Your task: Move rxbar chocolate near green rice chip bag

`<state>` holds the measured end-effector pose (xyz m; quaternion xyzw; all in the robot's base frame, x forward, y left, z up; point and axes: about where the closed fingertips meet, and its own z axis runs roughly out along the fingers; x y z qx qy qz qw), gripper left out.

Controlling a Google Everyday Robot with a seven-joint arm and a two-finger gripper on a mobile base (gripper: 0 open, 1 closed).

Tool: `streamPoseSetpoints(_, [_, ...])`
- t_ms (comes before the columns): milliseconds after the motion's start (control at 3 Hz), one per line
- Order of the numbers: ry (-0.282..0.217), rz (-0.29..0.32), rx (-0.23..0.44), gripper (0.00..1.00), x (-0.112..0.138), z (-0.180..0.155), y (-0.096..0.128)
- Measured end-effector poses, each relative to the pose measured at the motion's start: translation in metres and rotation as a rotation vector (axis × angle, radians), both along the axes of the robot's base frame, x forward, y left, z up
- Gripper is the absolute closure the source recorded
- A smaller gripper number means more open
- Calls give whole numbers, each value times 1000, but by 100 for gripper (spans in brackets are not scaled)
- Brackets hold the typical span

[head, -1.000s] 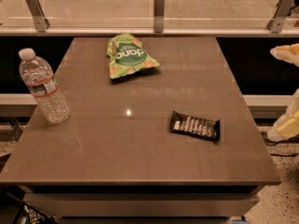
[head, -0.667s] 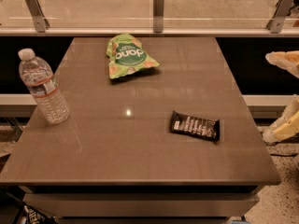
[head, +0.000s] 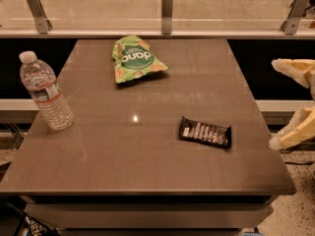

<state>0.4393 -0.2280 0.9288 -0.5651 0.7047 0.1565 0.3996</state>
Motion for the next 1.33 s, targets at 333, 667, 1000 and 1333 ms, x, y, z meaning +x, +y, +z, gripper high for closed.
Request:
streamPoseSetpoints(333, [-10,-2,37,0,2,-2,4])
streamPoseSetpoints(667, [-15,-6,85,0,5,-11,6])
streamPoseSetpoints(1000, [-13,-12,124,0,-1,-24,8])
streamPoseSetpoints(1333, [4,-10,161,0,-7,-44,12])
